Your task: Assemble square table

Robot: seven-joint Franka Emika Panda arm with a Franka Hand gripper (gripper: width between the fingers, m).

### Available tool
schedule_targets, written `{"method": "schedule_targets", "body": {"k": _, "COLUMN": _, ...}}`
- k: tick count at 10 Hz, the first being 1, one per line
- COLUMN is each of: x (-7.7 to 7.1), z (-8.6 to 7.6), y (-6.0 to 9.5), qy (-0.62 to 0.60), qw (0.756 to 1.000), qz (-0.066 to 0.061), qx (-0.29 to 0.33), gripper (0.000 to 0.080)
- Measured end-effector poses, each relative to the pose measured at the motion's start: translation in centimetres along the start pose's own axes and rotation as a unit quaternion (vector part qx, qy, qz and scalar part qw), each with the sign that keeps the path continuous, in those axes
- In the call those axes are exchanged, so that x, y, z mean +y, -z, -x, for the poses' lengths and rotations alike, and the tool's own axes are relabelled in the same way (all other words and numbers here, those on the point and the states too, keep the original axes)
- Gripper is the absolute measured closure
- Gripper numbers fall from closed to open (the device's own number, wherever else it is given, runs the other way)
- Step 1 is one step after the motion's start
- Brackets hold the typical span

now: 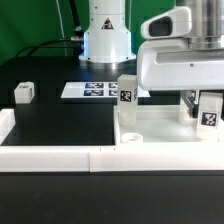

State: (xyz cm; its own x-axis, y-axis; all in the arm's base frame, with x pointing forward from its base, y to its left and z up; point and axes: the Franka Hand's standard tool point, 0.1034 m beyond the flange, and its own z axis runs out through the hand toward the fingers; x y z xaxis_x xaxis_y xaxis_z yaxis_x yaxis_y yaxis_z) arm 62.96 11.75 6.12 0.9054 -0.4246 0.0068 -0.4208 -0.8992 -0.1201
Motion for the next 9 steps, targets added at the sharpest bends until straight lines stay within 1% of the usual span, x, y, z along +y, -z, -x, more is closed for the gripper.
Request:
{"method": "schedule_targets", "body": {"k": 1, "x": 0.03, "z": -0.02, "y": 0.01, "qy": -0.049, "qw": 0.999, "qz": 0.0, "qx": 0.0, "gripper": 0.0513}}
{"method": "schedule_targets", "body": {"k": 2, "x": 0.0, "z": -0.02, "y": 0.05, "qy": -0.137, "qw": 0.991, "qz": 0.003, "qx": 0.002, "gripper": 0.0513}}
{"method": "schedule_targets", "body": {"k": 3, "x": -0.04, "z": 0.08, "y": 0.05, "qy": -0.245, "qw": 0.97, "qz": 0.006, "qx": 0.004, "gripper": 0.0513}}
{"method": "schedule_targets", "body": {"k": 4, "x": -0.1, "z": 0.2, "y": 0.03, "qy": -0.348, "qw": 0.937, "qz": 0.011, "qx": 0.002, "gripper": 0.0513}}
{"method": "schedule_targets", "body": {"k": 5, "x": -0.29, "z": 0.06, "y": 0.02, "qy": -0.446, "qw": 0.895, "qz": 0.004, "qx": -0.004, "gripper": 0.0513}}
{"method": "schedule_targets", "body": {"k": 6, "x": -0.19, "z": -0.1, "y": -0.09, "qy": -0.545, "qw": 0.838, "qz": -0.008, "qx": -0.012, "gripper": 0.0512}}
{"method": "schedule_targets", "body": {"k": 8, "x": -0.06, "z": -0.18, "y": -0.14, "qy": -0.604, "qw": 0.796, "qz": -0.013, "qx": -0.014, "gripper": 0.0512}}
{"method": "schedule_targets", "body": {"k": 9, "x": -0.08, "z": -0.15, "y": -0.16, "qy": -0.608, "qw": 0.794, "qz": -0.012, "qx": -0.013, "gripper": 0.0443}}
